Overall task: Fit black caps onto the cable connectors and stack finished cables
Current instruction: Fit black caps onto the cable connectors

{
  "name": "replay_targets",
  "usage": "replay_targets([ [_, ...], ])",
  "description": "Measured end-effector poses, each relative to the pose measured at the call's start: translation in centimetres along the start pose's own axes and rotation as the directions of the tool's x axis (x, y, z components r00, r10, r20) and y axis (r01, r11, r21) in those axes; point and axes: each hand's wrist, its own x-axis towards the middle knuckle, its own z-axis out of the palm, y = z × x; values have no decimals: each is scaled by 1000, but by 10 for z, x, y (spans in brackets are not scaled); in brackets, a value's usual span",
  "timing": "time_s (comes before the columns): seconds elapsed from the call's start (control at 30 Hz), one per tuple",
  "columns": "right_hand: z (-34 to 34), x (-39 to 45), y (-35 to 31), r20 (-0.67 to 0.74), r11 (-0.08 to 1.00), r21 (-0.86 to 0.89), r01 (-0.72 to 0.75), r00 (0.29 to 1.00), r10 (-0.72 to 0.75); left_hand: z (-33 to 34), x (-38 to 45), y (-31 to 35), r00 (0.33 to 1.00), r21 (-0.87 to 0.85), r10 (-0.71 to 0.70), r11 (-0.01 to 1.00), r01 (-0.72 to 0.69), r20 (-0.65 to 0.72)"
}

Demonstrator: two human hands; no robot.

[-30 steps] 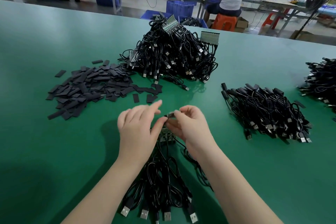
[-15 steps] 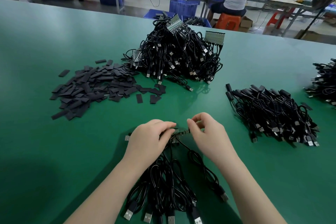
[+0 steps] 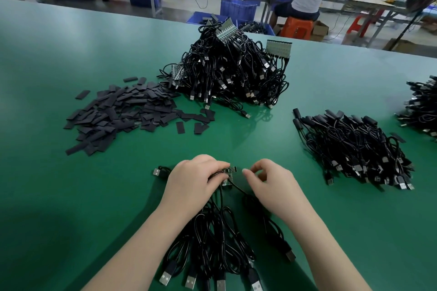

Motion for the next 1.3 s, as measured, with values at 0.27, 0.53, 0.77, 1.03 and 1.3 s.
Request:
replay_targets([
  [0.27,-3,16,-20,116,993,79,-89,990,79,1,0,1,999,-37,-1,999,0,-34],
  [0.53,18,92,-75,149,906,-126,405,910,-386,3,2,-2,998,32,55,998,-55,12],
  [0.77,52,125,-90,333,799,-367,476,869,-365,3,1,-3,998,19,58,998,-58,-9],
  [1.03,46,128,-92,146,946,-162,280,955,-257,3,1,-4,999,2,36,999,-36,-37],
  [1.3,17,110,-74,48,944,222,243,964,-260,4,0,-3,995,-142,-78,988,69,-58],
])
